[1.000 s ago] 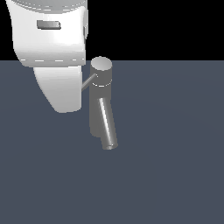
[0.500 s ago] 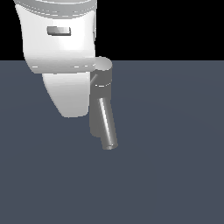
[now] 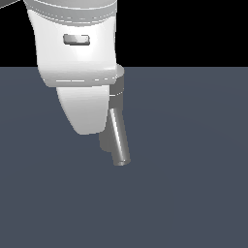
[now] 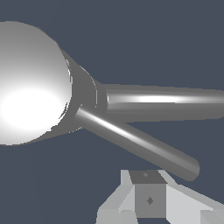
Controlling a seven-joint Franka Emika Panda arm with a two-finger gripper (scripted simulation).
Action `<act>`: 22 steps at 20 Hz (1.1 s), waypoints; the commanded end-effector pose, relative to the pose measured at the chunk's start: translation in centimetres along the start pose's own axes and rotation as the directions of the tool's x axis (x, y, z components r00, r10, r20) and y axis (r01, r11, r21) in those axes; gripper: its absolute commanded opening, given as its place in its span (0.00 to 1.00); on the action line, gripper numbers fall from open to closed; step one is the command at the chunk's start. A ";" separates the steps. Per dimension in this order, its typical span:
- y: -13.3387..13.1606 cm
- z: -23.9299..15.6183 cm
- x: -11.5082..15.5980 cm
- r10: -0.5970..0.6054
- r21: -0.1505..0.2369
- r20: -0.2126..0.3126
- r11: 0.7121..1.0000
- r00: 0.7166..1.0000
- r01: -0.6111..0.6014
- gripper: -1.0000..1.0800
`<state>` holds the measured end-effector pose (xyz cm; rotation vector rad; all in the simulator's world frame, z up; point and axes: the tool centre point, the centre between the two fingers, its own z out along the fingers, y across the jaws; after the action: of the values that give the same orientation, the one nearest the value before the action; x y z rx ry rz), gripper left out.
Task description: Turn on the faucet by rotating a designated handle.
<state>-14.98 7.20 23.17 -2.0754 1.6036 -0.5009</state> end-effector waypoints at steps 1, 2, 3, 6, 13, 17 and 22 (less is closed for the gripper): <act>0.7 0.1 0.7 0.012 -0.007 -0.007 1.000 1.000 -0.012 0.00; 0.8 0.1 0.8 0.012 -0.007 -0.007 1.000 1.000 -0.012 0.00; 0.8 0.1 0.8 0.012 -0.007 -0.007 1.000 1.000 -0.012 0.00; 1.1 0.1 1.0 0.012 -0.007 -0.007 1.000 1.000 -0.012 0.00; 1.0 0.0 0.9 0.004 0.000 -0.002 1.000 1.000 -0.004 0.00; 1.1 0.0 1.8 0.005 -0.001 -0.003 1.000 1.000 -0.005 0.00; 1.4 0.0 3.0 0.006 -0.002 -0.003 1.000 1.000 -0.006 0.00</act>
<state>-15.42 5.00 22.53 -2.0825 1.5927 -0.4958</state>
